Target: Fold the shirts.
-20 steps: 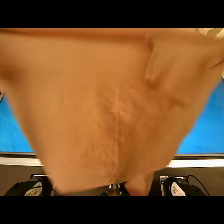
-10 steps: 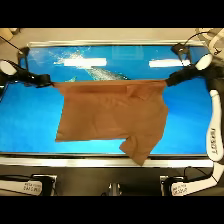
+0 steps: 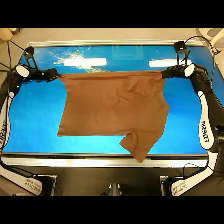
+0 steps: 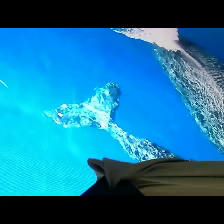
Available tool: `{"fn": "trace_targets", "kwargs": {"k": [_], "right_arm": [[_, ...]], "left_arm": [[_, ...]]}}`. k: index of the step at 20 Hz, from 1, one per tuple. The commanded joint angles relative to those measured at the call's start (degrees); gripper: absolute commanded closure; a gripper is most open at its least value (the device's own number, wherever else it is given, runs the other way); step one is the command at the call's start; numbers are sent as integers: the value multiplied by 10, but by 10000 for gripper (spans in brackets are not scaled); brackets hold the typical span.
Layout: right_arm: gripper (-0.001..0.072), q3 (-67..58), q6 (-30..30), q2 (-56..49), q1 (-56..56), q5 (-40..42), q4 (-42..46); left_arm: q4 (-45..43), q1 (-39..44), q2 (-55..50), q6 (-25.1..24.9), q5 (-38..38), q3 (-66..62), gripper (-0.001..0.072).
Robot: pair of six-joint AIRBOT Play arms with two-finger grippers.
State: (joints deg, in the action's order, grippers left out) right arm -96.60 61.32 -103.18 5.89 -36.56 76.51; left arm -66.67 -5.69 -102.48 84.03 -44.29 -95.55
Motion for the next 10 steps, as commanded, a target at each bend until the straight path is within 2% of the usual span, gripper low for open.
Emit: {"fn": "trace_targets", "kwargs": {"k": [1, 4, 7, 10], "right_arm": [[691, 1, 7, -13, 3, -115, -2], [691, 1, -14, 6, 7, -266, 37], [691, 8, -14, 14, 6, -422, 45], [691, 45, -6, 7, 3, -411, 40]], "left_arm": [[26, 4, -28, -1, -55, -9, 684], [19, -8, -24, -49, -154, -9, 683], [0, -20, -30, -56, -285, -9, 684], [-13, -13, -49, -41, -344, -8, 684]]}}
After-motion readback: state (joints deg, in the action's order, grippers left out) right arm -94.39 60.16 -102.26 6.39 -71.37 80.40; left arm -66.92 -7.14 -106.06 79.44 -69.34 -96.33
